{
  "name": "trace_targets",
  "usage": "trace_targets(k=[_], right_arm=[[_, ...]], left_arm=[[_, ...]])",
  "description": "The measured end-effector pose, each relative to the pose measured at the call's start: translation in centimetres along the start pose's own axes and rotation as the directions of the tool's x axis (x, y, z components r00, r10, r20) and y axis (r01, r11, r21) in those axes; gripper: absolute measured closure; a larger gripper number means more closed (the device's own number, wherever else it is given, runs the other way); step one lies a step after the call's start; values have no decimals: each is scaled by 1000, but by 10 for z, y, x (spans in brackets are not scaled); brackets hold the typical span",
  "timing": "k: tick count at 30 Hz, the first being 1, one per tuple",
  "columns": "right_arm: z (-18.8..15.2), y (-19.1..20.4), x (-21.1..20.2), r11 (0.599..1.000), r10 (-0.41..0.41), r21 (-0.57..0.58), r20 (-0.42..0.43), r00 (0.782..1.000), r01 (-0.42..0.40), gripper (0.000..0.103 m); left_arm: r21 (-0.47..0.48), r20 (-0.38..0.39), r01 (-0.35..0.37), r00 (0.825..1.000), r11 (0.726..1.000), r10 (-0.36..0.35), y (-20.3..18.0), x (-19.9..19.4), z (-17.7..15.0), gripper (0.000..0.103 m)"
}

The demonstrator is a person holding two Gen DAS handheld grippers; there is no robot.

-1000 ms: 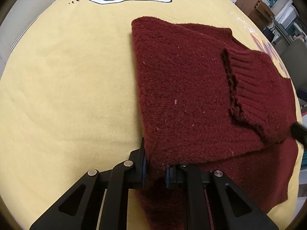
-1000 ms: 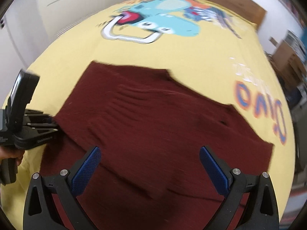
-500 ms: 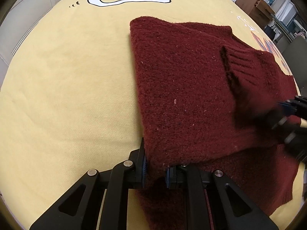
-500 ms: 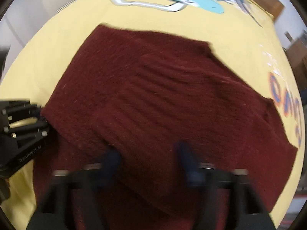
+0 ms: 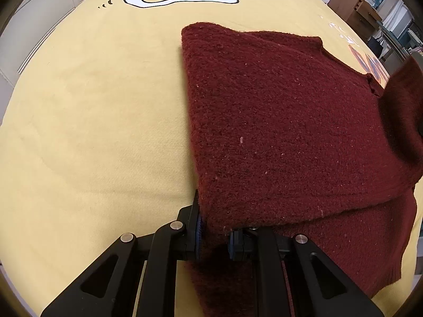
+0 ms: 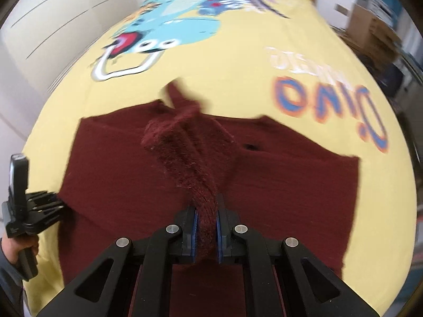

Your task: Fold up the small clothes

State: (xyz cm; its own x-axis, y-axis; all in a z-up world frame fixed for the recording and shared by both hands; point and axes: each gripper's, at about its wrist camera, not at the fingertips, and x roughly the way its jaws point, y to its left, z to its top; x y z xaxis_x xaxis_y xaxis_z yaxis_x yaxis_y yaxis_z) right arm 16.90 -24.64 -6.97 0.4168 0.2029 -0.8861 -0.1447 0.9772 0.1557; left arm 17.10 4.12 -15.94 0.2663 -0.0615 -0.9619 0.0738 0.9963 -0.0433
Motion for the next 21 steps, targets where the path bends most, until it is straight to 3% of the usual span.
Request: trace_targets(k=[3, 10, 12, 14, 16, 21], right_arm=[[-15, -17, -2, 999, -14, 51, -20, 1000, 15, 93], [-50, -40, 40, 989, 1, 149, -119, 993, 16, 89], [-60, -48, 38, 984, -11, 176, -121, 993, 32, 75], [-64, -54, 35, 982, -37, 181, -128, 991, 60, 52], [-68, -59, 29, 981, -60, 176, -148, 987, 86, 45], [-61, -79, 4, 974, -42, 216, -110, 993, 65, 41]], left_arm=[[7, -1, -11, 1000, 1000, 11, 1, -2, -1, 90], [7, -8, -19, 1000, 1000, 19, -1, -5, -1, 90], [7, -9, -20, 1000, 1000, 20, 3, 0, 0, 90], [9, -10, -22, 1000, 1000, 22, 5, 2, 0, 90], [10, -11, -23, 1000, 1000, 23, 4, 2, 1, 90], [12, -9, -28, 1000, 1000, 28, 1, 1, 1, 90]])
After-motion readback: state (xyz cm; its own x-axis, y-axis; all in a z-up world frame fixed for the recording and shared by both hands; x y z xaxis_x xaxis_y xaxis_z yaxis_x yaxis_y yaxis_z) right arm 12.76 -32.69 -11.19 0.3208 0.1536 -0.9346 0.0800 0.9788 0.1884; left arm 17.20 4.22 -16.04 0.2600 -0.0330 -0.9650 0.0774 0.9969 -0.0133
